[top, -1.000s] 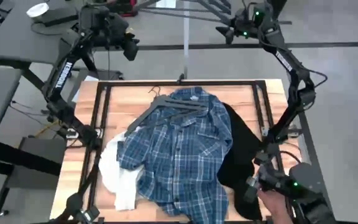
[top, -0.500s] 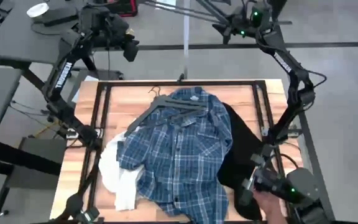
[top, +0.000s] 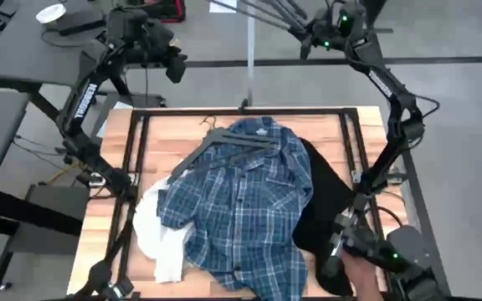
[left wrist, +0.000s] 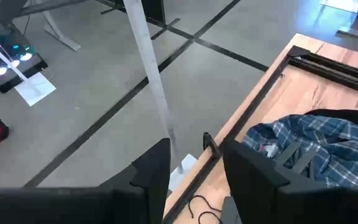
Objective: Hang clothes
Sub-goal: Unhang the hanger from the rack and put it on the table
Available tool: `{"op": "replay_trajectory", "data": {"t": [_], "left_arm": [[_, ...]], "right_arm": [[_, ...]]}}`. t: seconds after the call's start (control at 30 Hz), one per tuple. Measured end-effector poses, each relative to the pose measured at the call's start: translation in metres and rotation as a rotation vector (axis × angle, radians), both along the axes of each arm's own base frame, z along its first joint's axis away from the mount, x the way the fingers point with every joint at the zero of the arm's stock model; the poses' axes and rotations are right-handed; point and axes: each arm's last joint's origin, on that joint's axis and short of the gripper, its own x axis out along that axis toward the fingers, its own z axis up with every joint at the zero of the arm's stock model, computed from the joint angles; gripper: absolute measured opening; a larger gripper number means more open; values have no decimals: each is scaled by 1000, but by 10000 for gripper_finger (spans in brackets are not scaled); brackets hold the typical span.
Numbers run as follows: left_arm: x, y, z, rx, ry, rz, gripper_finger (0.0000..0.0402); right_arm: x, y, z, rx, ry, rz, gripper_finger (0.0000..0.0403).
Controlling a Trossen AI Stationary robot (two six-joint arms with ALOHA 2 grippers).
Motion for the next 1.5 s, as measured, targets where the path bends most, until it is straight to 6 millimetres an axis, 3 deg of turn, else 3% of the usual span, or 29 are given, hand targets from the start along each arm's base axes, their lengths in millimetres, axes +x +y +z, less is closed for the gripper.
{"op": "replay_trajectory", "data": {"t": [0.4,0.63,0.9,1.1,1.27,1.5], "left_arm": [[0,0,0,2,1,-1,130],[0,0,1,22,14,-8,130],[-11,-13,15,101,-14,46,129],[-21,-39,39,233,-110,56,127],[-27,-60,54,308,-191,30,127],[-22,-73,52,239,-227,-11,126]], "right_arm": [[-8,17,53,-69,-1,8,23],[-7,37,64,38,59,108,23],[-8,84,83,72,68,218,22],[-5,129,96,96,81,310,22],[12,157,86,206,152,420,22],[71,171,27,361,235,580,22]]}}
